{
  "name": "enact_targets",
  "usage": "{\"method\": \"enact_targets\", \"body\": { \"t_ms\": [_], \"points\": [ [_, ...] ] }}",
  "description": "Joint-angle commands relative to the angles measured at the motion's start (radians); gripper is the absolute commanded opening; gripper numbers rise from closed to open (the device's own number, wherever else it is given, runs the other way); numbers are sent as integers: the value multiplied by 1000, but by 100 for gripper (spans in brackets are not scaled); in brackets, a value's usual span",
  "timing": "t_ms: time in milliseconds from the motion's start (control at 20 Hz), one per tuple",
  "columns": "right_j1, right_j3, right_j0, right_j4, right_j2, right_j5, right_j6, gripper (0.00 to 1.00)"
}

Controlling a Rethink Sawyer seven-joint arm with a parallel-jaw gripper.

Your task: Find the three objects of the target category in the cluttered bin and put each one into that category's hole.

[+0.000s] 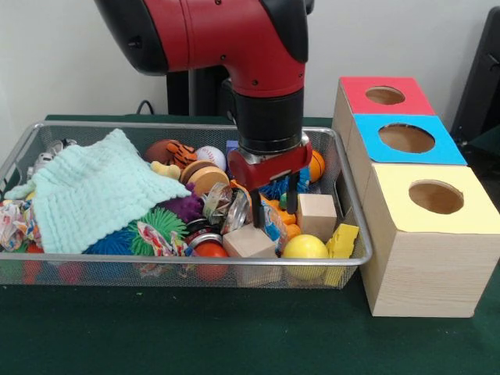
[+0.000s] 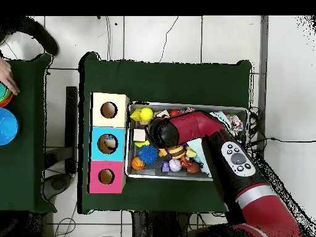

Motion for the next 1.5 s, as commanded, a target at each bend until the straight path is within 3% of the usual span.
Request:
{"method": "enact_targets", "body": {
  "t_ms": [50,400,750,1500],
  "points": [
    [70,15,27,-53,-33,-61,27,100],
    [88,-5,53,-61,-67,-82,37,100],
    [62,-39,160,-135,-214,-137,142,100],
    [-28,10,254,-62,-381,-222,224,100]
  ]
}}
